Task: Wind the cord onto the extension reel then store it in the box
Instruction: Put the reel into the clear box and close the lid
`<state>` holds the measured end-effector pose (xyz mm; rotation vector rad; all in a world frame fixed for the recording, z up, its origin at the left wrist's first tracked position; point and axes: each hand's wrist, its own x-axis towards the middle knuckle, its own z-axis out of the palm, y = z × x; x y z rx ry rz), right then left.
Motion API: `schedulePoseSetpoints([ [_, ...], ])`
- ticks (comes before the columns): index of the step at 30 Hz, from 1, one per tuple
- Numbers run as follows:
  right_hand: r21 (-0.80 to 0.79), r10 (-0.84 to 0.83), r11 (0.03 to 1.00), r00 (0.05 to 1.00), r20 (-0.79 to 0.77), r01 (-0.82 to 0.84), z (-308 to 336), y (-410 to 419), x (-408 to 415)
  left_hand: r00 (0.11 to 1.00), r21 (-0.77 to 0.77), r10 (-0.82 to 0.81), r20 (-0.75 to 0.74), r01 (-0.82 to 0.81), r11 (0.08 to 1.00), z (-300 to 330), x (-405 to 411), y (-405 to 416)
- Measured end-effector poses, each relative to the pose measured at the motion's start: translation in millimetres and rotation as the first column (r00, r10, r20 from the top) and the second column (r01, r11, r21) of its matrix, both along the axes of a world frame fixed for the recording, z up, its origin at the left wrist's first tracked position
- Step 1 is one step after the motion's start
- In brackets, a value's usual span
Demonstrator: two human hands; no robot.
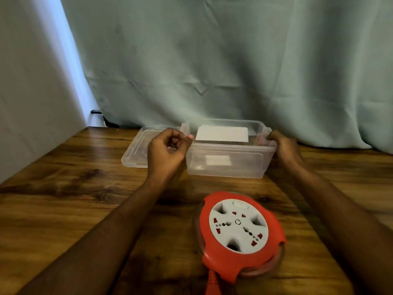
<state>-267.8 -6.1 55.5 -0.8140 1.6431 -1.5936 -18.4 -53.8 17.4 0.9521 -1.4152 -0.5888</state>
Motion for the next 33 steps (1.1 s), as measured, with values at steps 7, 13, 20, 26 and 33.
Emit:
schedulePoseSetpoints([
  [7,0.037,0.069,0.997,0.965,-0.251,-0.062,-7,45,1,0.978,-0.089,0.049,-0.203,-0.068,0.994,0,23,10],
  [13,0.071,0.053,0.997,0.868,-0.493,-0.020,7,71,9,0.952,0.086,-0.067,-0.297,0.097,0.992,0,20,13],
  [20,0.407,0.387,0.884,0.129,-0.913,0.230,23,157,60,0.915,0.245,-0.140,-0.379,0.245,0.938,2,14,13],
  [26,0.659,0.645,0.746,0.349,-0.680,-0.095,13,157,63,0.935,0.267,-0.120,-0.334,0.216,0.939,0,14,10],
  [33,0.402,0.577,0.811,0.691,-0.435,-0.424,12,151,37,0.944,0.266,-0.116,-0.309,0.203,0.942,-6,11,8],
])
